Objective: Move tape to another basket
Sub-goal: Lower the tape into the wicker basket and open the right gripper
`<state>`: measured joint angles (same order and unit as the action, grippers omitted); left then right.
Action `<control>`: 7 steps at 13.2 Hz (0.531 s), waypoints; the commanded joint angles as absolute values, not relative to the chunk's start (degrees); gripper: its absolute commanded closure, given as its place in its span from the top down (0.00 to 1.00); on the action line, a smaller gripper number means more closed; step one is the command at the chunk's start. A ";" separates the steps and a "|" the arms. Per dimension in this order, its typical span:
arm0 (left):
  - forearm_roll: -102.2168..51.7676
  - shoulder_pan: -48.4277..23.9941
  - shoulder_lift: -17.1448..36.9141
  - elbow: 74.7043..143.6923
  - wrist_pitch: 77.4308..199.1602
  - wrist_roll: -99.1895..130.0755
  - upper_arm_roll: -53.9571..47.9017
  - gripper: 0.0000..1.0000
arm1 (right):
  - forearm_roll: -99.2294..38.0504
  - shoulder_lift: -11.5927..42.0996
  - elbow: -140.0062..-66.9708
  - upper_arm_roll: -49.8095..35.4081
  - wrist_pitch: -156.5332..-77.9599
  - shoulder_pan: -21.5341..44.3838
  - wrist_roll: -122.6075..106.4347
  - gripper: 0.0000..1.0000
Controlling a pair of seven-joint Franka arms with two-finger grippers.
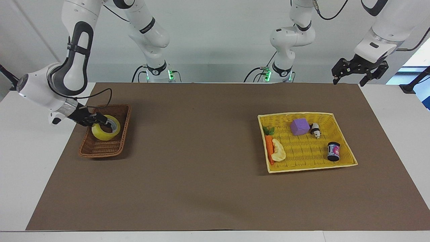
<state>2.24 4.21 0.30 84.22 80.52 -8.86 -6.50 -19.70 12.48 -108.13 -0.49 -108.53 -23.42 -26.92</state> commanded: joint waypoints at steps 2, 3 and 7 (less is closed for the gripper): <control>2.64 4.75 0.09 83.58 79.45 -9.49 -6.94 1.00 | -11.98 8.27 -105.12 -0.88 -107.14 -16.80 -17.61 1.00; 2.64 4.75 0.09 83.58 79.45 -9.49 -6.94 1.00 | -9.87 7.91 -103.90 -0.97 -107.05 -15.22 -14.27 1.00; 1.33 4.83 0.17 83.58 79.89 -5.74 -6.94 1.00 | -8.53 6.16 -102.57 -0.79 -106.88 -12.75 -11.60 1.00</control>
<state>2.12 4.21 0.30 84.22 80.52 -8.25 -6.54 -9.79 7.11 -103.08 -0.86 -107.81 -12.40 -12.27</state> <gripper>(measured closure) 0.000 0.000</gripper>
